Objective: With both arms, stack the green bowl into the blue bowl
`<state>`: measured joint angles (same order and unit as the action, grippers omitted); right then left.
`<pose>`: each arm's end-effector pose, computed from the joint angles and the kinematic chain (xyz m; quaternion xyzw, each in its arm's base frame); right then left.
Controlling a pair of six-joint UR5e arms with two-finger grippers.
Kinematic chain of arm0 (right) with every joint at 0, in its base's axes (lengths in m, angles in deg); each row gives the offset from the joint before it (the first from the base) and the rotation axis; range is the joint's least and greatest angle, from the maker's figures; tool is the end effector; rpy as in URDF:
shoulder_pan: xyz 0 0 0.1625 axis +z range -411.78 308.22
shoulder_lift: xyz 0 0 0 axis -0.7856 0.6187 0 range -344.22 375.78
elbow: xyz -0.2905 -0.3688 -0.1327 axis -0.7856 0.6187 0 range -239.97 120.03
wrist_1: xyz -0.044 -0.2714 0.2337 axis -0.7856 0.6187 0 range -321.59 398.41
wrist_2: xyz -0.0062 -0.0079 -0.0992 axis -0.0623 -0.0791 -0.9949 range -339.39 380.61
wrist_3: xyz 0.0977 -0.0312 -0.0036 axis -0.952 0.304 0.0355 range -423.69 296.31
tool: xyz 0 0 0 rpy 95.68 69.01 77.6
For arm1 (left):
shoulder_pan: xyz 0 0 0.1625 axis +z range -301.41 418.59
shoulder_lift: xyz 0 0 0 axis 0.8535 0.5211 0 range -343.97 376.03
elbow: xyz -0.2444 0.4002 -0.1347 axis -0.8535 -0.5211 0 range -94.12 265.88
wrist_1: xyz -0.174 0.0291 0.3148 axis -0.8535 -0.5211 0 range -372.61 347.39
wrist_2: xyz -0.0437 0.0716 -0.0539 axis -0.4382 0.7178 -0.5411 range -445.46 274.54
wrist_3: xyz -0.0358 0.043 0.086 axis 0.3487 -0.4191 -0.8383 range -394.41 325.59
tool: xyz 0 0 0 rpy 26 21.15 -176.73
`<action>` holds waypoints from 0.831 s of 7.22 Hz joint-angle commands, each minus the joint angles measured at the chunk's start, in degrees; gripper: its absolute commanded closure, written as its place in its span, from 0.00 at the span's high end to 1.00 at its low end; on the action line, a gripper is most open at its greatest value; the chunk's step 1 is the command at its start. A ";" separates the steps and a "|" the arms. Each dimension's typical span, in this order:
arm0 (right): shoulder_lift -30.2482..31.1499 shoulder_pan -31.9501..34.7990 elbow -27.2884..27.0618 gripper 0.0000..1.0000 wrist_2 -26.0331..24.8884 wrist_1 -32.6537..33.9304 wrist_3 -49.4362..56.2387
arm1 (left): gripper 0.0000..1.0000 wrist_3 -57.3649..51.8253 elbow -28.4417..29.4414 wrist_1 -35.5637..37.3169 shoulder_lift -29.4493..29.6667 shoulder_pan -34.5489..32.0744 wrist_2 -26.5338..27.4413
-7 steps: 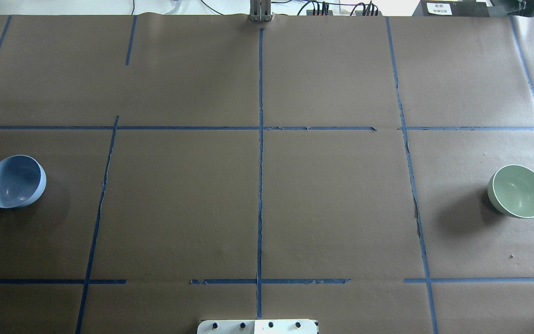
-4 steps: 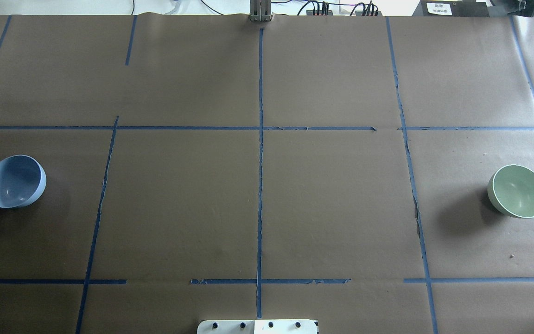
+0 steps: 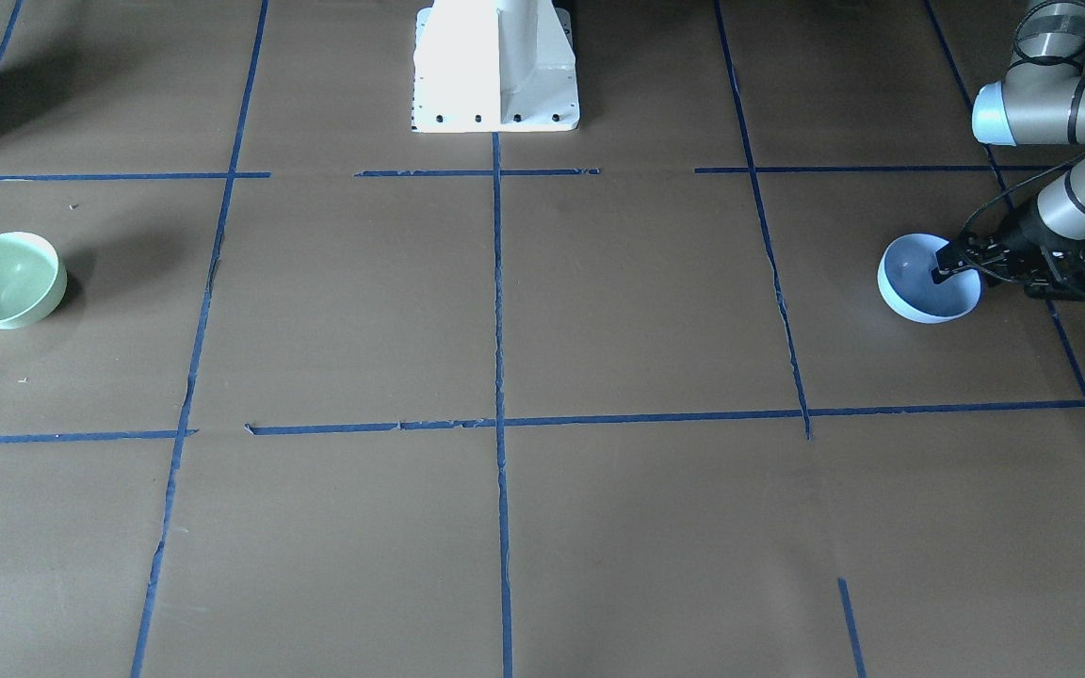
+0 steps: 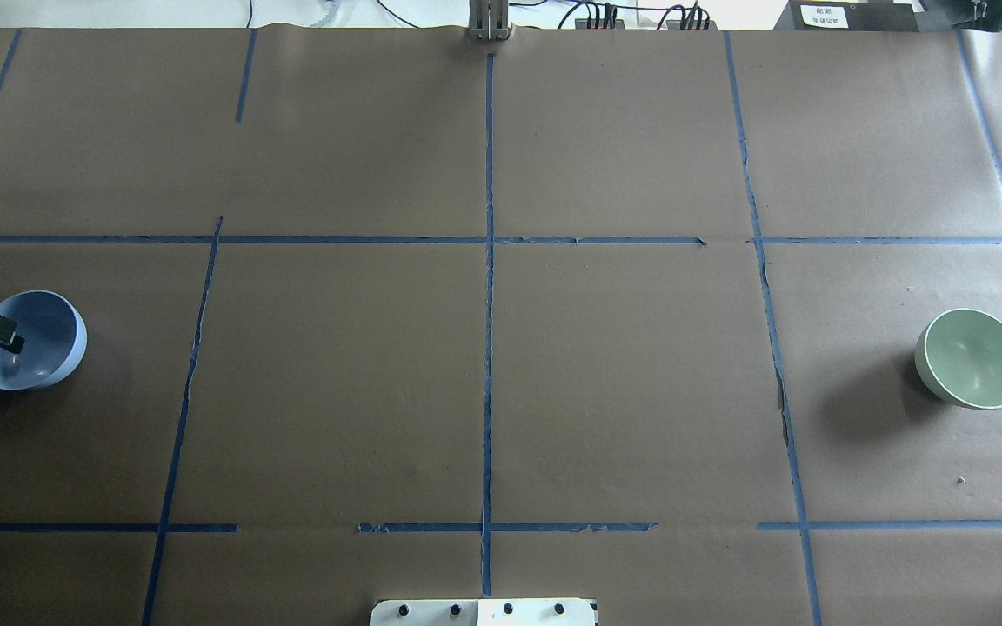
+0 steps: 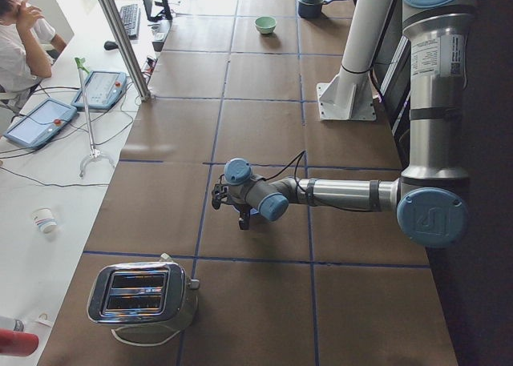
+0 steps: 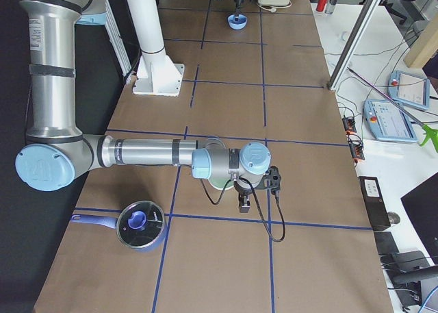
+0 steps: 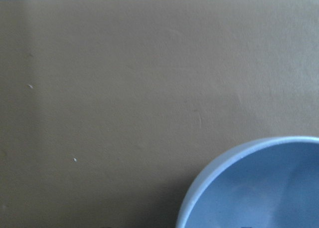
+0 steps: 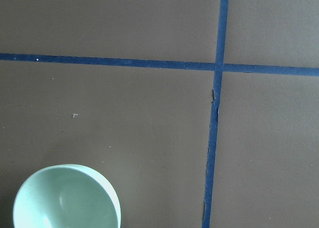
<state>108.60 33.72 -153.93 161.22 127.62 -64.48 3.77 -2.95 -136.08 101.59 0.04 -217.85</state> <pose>0.0214 -0.4160 0.7048 -0.0045 -0.4276 -0.0365 0.9032 0.1641 -0.3914 0.7020 -0.0160 0.4163 0.0338 0.9085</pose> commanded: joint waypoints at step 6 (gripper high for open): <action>0.08 -1.21 0.43 1.00 3.79 -3.66 -0.17 | 0.00 33.00 -9.67 1.12 20.29 11.47 -0.33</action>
<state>108.61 32.55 -153.95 164.78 126.61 -64.52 25.76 -9.80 -135.34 116.29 5.47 -218.78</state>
